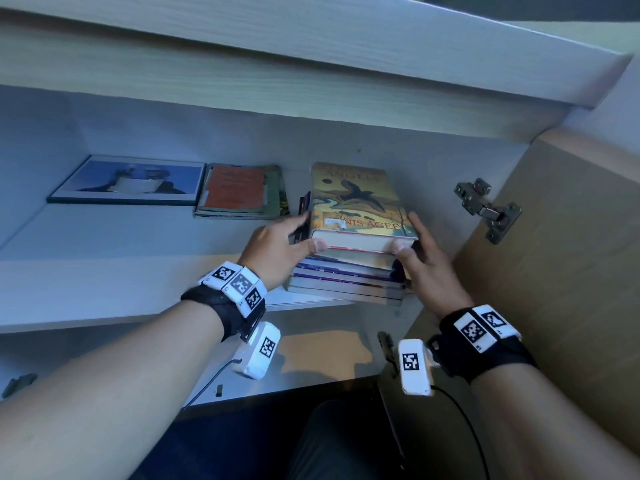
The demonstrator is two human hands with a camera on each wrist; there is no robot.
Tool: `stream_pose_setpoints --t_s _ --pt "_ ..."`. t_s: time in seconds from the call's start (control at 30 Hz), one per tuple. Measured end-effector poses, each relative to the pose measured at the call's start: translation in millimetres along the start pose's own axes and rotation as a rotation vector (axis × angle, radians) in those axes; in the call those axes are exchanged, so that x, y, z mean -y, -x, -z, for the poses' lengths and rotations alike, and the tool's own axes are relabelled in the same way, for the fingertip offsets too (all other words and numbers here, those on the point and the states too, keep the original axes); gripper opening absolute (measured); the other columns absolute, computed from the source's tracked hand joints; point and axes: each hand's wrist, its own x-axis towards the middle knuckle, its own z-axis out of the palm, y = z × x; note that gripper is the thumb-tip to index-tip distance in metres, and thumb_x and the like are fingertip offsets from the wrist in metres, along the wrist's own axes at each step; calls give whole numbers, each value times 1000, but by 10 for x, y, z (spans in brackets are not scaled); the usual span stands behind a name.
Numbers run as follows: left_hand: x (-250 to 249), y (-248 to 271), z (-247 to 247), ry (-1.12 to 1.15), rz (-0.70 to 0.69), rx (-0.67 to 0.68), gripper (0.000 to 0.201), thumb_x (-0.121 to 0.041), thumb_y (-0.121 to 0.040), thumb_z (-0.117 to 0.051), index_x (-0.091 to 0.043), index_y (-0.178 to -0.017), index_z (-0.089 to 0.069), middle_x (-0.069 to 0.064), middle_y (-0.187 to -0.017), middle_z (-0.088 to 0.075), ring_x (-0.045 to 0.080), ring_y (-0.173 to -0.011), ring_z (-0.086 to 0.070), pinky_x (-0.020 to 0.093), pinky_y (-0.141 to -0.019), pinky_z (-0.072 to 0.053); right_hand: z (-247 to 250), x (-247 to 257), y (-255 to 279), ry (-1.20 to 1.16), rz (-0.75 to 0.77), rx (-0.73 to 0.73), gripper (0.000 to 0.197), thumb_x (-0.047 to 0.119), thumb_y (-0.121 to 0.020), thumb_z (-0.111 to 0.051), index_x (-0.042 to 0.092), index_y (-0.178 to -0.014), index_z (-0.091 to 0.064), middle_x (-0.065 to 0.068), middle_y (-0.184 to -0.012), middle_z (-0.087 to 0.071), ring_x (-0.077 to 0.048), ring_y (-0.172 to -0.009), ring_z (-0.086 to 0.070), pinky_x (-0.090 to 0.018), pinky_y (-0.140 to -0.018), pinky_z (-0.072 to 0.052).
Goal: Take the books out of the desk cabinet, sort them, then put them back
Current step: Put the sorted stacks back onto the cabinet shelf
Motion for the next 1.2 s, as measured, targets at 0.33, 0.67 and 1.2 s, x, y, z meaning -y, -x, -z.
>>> stream_pose_setpoints --t_s 0.33,0.67,1.2 --pt "-28 -36 27 6 -59 -89 45 -39 -90 -74 -26 -132 -68 -4 -126 -72 14 -111 -66 20 -91 -44 -49 4 -53 102 15 57 67 35 -101 -61 31 -159 -28 10 -152 -48 -4 -136 -49 -36 -117 -40" --pt "652 176 -15 -536 213 324 93 -66 -84 -66 -19 -156 -31 9 -164 -30 25 -148 -32 42 -118 -31 -578 -144 401 993 254 193 25 50 -89 -64 28 -99 -55 5 -89 -68 -22 -83 -65 -35 -69 -52" --pt "827 217 -97 -615 230 320 84 -76 -86 -52 -37 -156 -30 3 -171 -6 22 -157 1 53 -125 -1 -788 -289 200 1188 329 339 33 44 -100 -39 25 -104 -65 1 -93 -73 -30 -83 -69 -40 -68 -57"
